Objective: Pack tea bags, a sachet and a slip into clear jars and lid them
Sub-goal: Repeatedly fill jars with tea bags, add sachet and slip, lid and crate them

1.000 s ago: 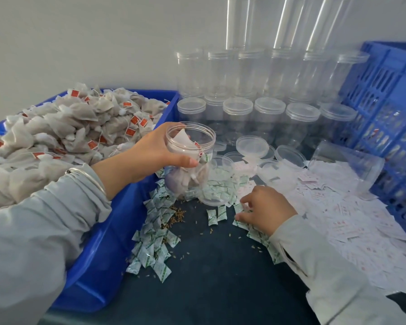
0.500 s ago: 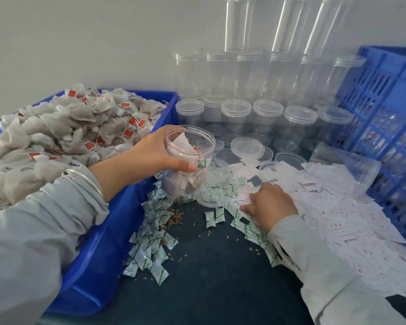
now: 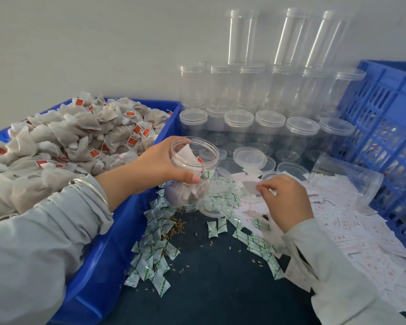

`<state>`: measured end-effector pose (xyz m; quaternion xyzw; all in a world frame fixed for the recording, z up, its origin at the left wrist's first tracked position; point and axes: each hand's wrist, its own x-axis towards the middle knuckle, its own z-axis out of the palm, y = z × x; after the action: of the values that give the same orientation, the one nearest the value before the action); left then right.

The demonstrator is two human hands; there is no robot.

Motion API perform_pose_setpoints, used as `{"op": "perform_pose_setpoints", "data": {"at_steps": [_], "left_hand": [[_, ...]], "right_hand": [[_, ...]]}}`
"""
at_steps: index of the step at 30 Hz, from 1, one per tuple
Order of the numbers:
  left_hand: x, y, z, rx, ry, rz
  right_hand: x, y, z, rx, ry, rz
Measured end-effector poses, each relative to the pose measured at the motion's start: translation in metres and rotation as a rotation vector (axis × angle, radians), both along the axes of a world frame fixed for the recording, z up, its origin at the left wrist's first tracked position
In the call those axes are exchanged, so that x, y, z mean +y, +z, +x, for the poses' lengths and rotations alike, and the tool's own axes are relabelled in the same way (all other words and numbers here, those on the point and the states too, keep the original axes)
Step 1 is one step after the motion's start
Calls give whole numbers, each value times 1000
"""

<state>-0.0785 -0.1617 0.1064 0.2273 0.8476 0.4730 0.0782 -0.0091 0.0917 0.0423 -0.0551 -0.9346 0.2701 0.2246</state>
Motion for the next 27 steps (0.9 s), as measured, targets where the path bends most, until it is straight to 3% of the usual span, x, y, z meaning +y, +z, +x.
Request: {"op": "perform_pose_setpoints", "data": {"at_steps": [6, 9, 11, 16, 27], "left_hand": [[1, 0, 1, 8, -17, 0], [0, 1, 2, 18, -26, 11], [0, 1, 2, 14, -45, 29], [-2, -2, 3, 32, -72, 29], [-1, 0, 9, 150, -57, -116]], "right_hand": [[-37, 65, -1, 399, 152, -214], [-64, 84, -8, 482, 241, -165], [-78, 87, -16, 405, 270, -51], [-94, 81, -29, -39, 230, 227], [-90, 77, -5, -294, 499, 428]]}}
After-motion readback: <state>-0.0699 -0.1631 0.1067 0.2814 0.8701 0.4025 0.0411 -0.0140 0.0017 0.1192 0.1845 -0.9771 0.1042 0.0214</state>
